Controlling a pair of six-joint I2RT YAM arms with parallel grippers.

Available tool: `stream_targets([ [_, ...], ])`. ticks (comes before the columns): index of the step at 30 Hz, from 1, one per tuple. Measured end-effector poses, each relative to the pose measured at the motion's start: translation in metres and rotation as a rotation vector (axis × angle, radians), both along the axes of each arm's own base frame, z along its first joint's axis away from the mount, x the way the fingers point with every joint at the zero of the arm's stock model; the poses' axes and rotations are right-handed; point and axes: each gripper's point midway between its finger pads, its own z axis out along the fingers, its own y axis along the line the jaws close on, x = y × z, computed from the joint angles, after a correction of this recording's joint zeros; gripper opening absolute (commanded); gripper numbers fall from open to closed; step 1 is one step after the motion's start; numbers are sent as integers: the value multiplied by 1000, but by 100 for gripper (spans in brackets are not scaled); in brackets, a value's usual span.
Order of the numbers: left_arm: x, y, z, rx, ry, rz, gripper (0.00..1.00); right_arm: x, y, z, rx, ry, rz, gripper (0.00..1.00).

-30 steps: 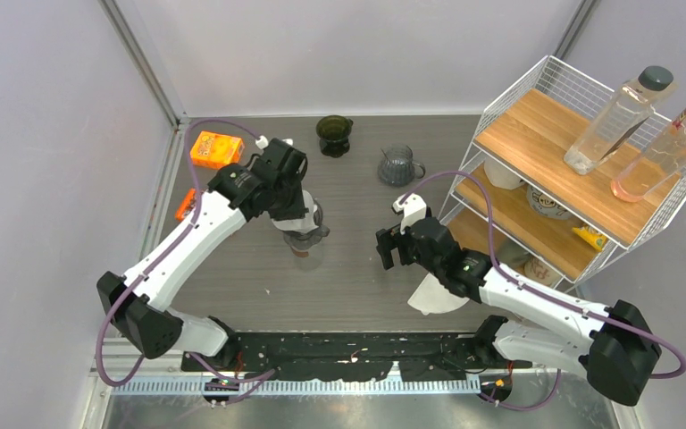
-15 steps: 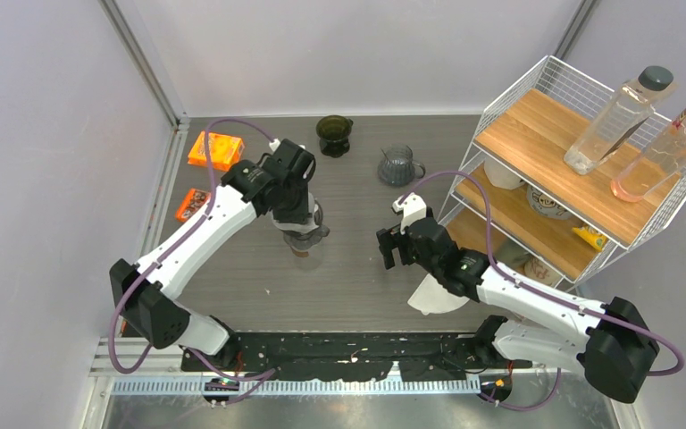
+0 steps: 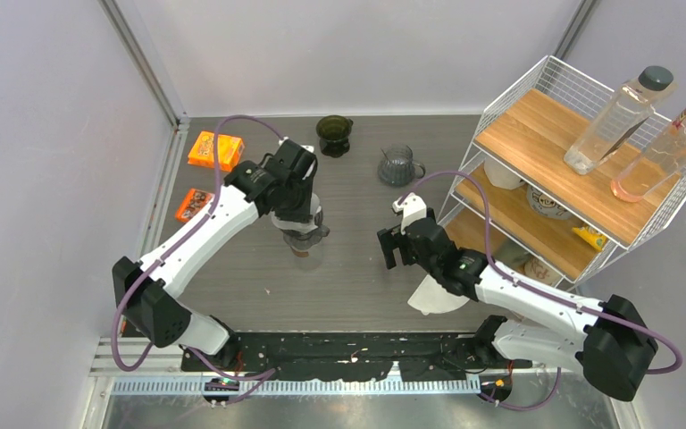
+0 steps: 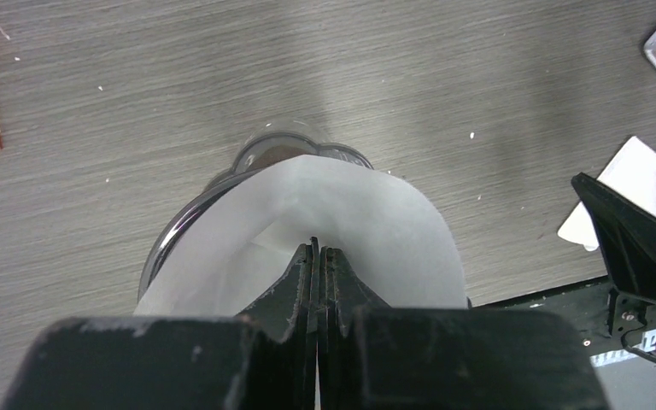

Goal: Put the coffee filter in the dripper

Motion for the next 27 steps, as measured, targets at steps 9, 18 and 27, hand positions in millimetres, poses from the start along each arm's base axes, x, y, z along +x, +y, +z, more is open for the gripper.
stream_targets([
  [9,-4,2,-13,22,18,-34,0,-1,-4,-7,-29,18,-10,95],
  [18,-4,1,-22,20,26,-37,12,0,-4,-6,-31,18,-12,95],
  [27,-5,1,-22,19,24,-36,30,0,-4,-6,-31,16,-13,95],
])
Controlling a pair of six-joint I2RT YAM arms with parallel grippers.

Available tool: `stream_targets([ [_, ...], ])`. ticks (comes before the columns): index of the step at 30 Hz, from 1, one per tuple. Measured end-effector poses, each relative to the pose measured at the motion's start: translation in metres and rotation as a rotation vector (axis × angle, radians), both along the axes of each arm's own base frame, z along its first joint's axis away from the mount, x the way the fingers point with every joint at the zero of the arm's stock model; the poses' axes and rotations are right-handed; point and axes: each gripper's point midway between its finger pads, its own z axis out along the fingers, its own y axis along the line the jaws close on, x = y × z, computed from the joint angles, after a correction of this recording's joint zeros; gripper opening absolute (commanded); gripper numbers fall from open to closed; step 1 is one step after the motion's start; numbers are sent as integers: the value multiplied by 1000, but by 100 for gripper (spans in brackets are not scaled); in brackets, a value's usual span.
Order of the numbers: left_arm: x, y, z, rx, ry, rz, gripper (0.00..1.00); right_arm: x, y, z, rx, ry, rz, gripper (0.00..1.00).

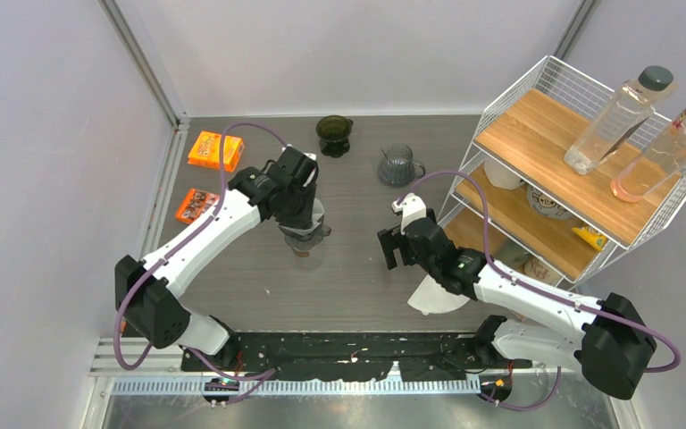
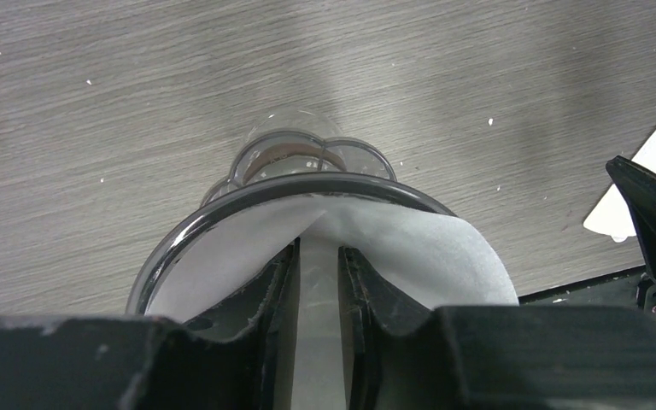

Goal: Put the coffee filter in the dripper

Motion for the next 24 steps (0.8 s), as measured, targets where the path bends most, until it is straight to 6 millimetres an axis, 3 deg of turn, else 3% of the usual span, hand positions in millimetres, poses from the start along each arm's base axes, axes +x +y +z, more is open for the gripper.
stream_targets([
  [17,-2,1,0,-9,-10,5,45,1,-1,0,-2,-3,-5,96],
  [24,-1,1,4,-21,-23,5,40,1,-1,0,-2,-3,-5,95],
])
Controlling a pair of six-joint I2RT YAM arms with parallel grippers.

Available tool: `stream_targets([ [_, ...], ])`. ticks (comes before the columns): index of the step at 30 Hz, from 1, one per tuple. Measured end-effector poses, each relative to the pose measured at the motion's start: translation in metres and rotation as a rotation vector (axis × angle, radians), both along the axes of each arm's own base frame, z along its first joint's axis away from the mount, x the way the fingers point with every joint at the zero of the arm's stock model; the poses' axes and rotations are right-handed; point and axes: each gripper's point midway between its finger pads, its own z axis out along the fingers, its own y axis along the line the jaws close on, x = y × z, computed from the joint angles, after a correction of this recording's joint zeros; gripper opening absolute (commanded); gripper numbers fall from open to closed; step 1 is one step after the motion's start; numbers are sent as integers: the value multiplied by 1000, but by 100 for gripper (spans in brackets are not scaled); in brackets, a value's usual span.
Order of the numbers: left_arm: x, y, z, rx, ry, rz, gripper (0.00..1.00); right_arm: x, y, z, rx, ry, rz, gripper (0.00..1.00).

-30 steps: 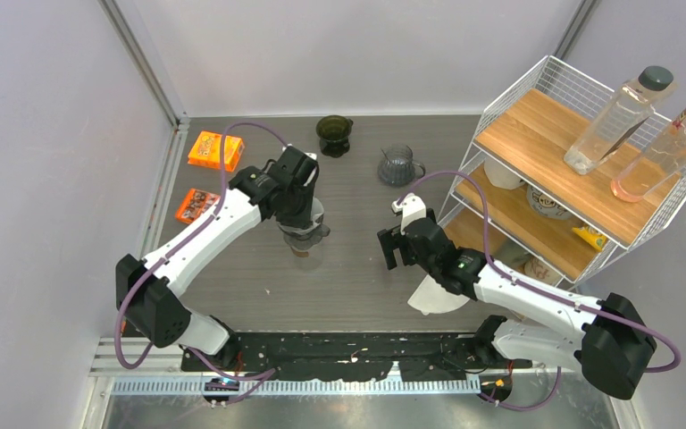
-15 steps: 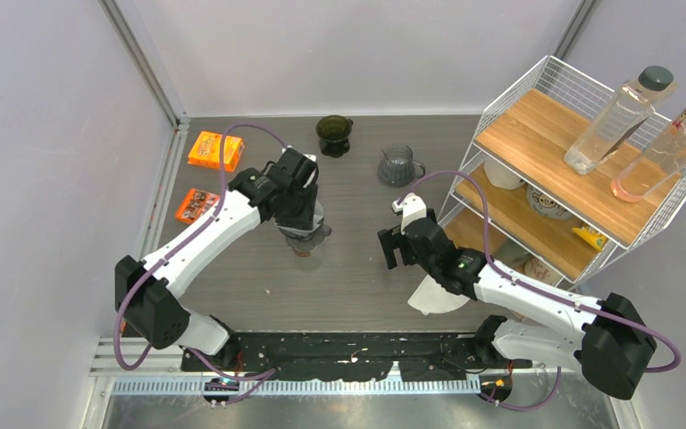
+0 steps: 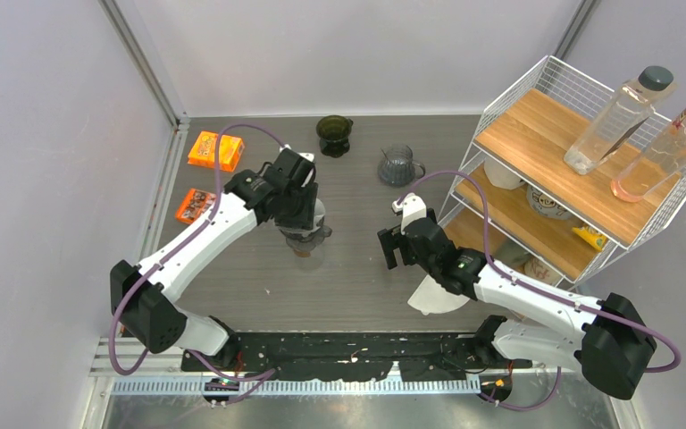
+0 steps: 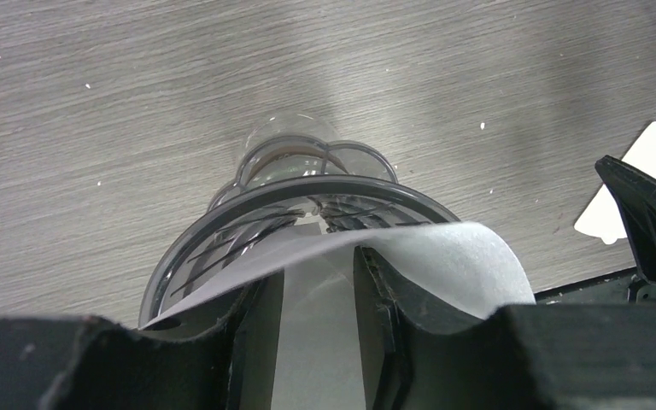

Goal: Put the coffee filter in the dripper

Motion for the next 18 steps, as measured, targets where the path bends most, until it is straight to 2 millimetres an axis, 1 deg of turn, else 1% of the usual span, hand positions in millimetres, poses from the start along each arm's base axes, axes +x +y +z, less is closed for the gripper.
stream_targets([
  [8,0,-1,-2,-1,7,-1,31,0,0,0,0,0,0,96],
  [18,0,-3,-10,9,30,-5,29,0,0,0,0,0,0,95],
])
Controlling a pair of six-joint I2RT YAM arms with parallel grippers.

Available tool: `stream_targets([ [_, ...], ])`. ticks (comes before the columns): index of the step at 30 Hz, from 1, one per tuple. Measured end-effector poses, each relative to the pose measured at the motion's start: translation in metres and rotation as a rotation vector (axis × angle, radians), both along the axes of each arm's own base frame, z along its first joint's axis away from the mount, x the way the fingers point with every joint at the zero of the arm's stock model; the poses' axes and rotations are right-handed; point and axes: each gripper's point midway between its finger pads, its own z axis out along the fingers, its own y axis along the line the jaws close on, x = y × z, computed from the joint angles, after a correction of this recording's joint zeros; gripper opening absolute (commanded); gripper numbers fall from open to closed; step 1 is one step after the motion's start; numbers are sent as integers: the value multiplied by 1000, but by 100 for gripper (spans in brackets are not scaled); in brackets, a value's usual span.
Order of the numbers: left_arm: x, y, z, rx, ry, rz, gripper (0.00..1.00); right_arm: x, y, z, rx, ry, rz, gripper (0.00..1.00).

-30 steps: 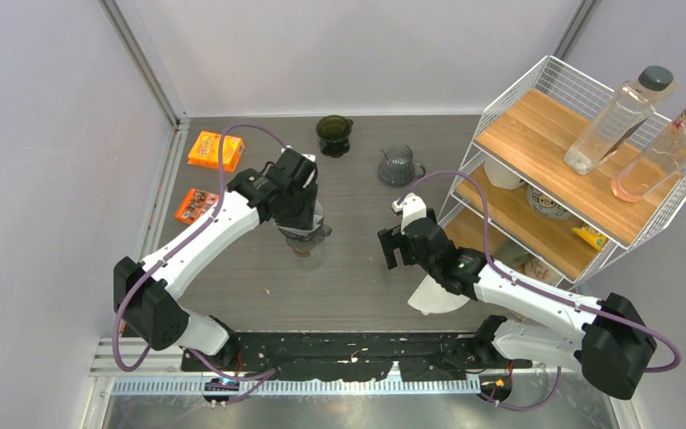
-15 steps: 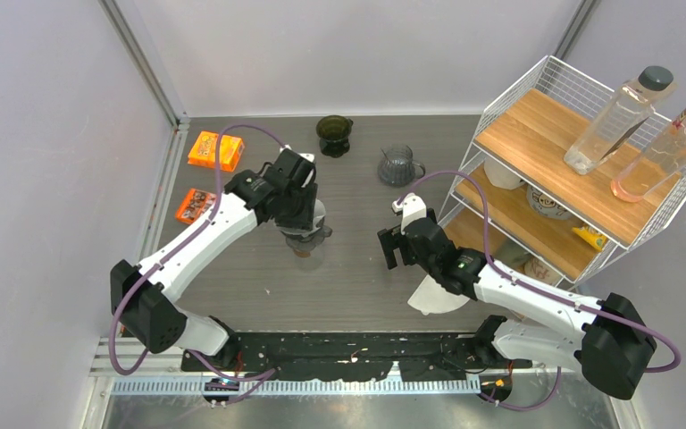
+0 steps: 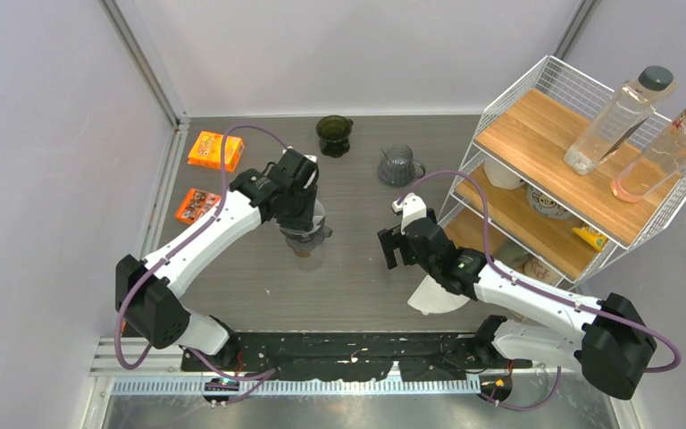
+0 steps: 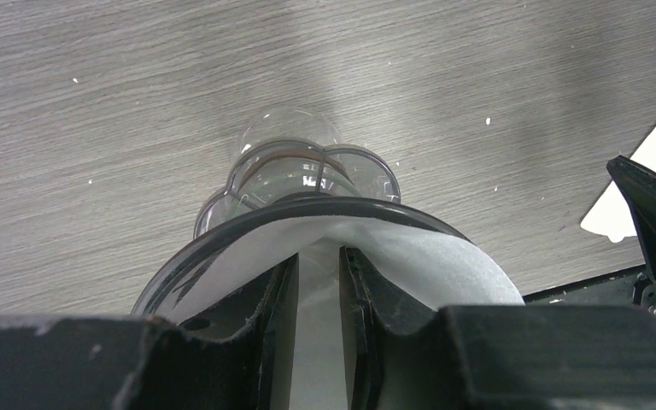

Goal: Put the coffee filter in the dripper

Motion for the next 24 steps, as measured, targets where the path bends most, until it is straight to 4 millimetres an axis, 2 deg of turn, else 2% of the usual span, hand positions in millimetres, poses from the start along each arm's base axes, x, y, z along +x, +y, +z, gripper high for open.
stream_targets([
  [13,0,0,-1,3,3,0,35,0,0,0,0,0,0,95],
  [19,1,0,0,3,0,0,42,0,0,0,-1,0,0,96],
  [24,1,0,1,2,-3,-1,40,0,0,0,-1,0,0,96],
])
